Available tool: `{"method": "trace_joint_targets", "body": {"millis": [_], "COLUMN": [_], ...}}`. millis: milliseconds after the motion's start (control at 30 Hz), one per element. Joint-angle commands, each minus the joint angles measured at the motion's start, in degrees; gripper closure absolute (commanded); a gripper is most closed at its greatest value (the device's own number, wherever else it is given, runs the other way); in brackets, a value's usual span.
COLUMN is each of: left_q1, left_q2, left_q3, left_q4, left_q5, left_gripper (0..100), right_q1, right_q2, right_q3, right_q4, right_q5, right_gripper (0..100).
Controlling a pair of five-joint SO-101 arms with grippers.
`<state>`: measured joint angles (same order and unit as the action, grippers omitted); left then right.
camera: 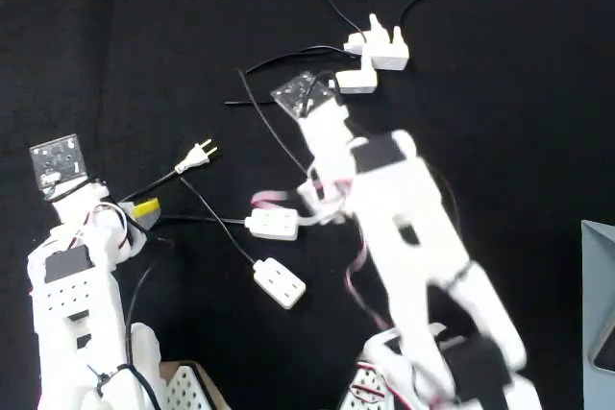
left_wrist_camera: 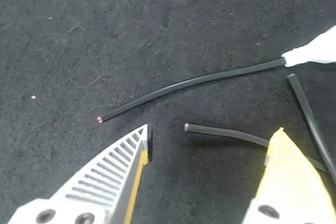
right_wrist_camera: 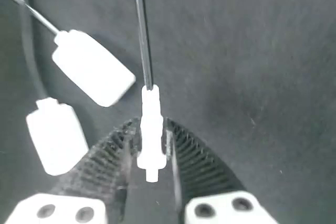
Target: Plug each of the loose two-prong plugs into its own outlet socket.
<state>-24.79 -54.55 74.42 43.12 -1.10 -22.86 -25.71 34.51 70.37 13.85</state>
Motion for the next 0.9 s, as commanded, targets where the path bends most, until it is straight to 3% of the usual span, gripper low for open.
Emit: {"method": "trace_joint_targets", "body": {"millis": [0, 200, 533, 867], "left_q1": [1.63, 2.33, 15.43, 25.71], "left_q2": [-1.05, -1.05, -1.05, -1.05], "left_q3": [-1.63, -1.71, -4.70, -14.99], "left_q4": [-1.14, -8.35, -10.64, 4.04], "left_q5": [0.70, 6.33, 10.46, 10.46], "left_gripper": [65, 65, 65, 65], "right_q1": [-5.19, -14.33, -20.57, -20.57], "right_q2": [-10.86, -19.03, -20.79, -20.79], "right_q3": [4.97, 13.14, 17.36, 19.47], "right_q4": [-6.42, -16.62, -24.00, -24.79], "right_q5": [-4.04, -9.05, -13.19, -13.19], "right_gripper": [98.7, 98.7, 98.7, 98.7]}}
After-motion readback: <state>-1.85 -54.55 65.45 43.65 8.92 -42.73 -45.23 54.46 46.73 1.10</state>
